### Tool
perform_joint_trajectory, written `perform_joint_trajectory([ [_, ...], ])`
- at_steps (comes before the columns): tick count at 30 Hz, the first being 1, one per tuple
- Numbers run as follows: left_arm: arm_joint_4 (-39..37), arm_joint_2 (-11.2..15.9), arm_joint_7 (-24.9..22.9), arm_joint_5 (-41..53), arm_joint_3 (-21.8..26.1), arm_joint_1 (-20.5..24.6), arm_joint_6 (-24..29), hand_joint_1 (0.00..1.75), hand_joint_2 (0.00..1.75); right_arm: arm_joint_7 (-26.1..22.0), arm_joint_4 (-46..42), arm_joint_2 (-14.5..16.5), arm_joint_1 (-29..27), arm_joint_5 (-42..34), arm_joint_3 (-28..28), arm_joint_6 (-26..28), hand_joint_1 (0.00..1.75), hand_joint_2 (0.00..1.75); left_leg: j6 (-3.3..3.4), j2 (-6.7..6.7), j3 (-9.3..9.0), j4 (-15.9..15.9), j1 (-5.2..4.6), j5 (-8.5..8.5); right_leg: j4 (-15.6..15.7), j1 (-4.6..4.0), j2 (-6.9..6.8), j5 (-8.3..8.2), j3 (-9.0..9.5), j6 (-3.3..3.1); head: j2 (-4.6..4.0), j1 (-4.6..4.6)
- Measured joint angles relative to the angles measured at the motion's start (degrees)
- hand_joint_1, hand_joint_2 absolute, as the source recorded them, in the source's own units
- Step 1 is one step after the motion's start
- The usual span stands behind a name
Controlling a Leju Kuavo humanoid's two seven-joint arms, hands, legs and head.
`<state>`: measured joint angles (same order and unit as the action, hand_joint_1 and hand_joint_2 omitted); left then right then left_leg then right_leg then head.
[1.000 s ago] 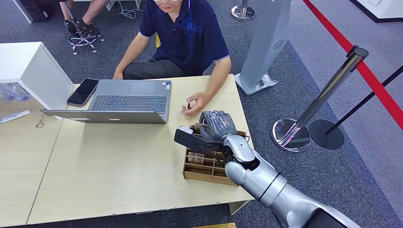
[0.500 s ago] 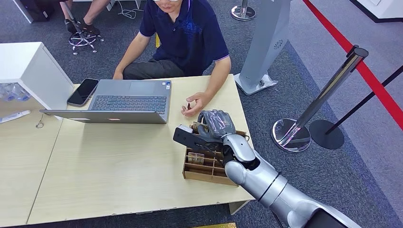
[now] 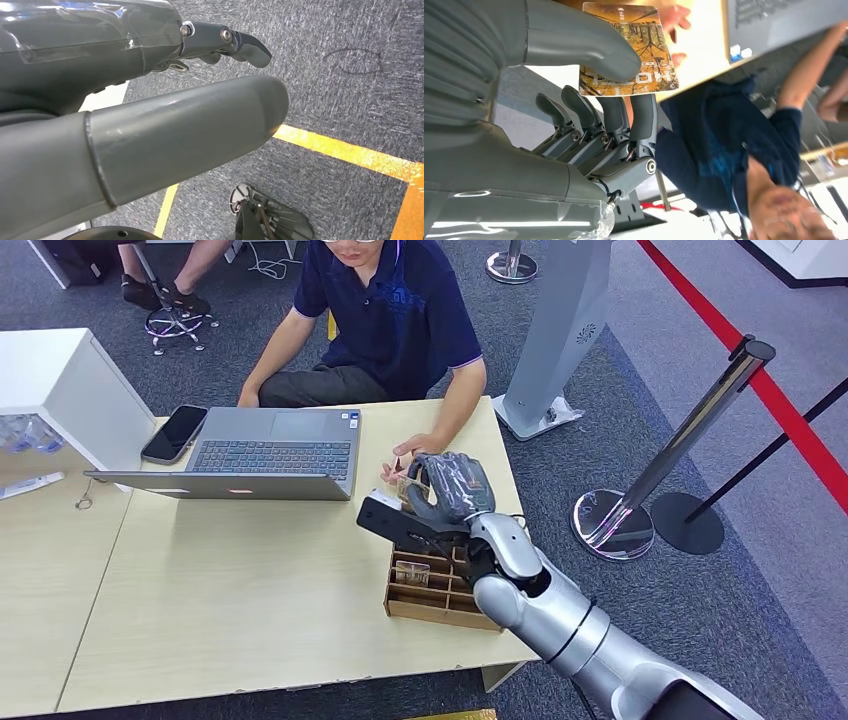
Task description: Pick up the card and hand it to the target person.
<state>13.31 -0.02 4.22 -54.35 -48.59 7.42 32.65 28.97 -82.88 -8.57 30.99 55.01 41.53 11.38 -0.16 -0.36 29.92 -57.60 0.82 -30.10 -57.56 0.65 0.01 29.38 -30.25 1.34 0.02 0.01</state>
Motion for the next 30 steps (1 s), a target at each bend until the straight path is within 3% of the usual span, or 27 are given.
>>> perform_joint_trajectory([
  [7, 0.0, 0.0, -0.1, 0.2, 0.0, 0.0, 0.0, 0.00, 0.00, -0.4, -6.0, -0.7, 1.5, 1.8, -1.3, 1.2, 1.52, 1.75, 0.00, 0.01, 0.00, 0.0, 0.00, 0.00, 0.0, 0.00, 0.00, 0.00, 0.00, 0.00, 0.00, 0.01],
  [14, 0.0, 0.0, -0.1, 1.4, -0.2, 0.0, -1.1, 0.00, 0.00, -2.7, -5.9, -0.6, 4.1, 0.9, -1.6, 2.1, 1.47, 1.75, 0.00, 0.00, 0.03, 0.0, 0.00, 0.00, 0.0, 0.00, -0.01, 0.00, 0.01, 0.00, 0.00, 0.00],
  [24, 0.0, 0.1, -1.2, 3.3, -0.7, 0.2, -2.3, 0.00, 0.00, -4.8, 3.9, 2.3, 10.2, 0.4, -0.4, 3.6, 1.45, 1.75, 0.00, -0.03, 0.06, 0.0, 0.00, 0.00, 0.0, 0.00, -0.04, 0.00, 0.00, 0.00, 0.00, 0.00],
  [30, 0.0, 0.0, -6.7, 5.0, -1.7, 2.4, -2.4, 0.00, 0.00, -6.6, 13.3, 4.8, 13.8, 0.7, 0.5, 5.4, 1.45, 1.75, -0.01, -0.07, 0.06, 0.0, 0.00, 0.01, 0.0, 0.00, -0.10, 0.00, 0.01, 0.00, 0.00, 0.01],
])
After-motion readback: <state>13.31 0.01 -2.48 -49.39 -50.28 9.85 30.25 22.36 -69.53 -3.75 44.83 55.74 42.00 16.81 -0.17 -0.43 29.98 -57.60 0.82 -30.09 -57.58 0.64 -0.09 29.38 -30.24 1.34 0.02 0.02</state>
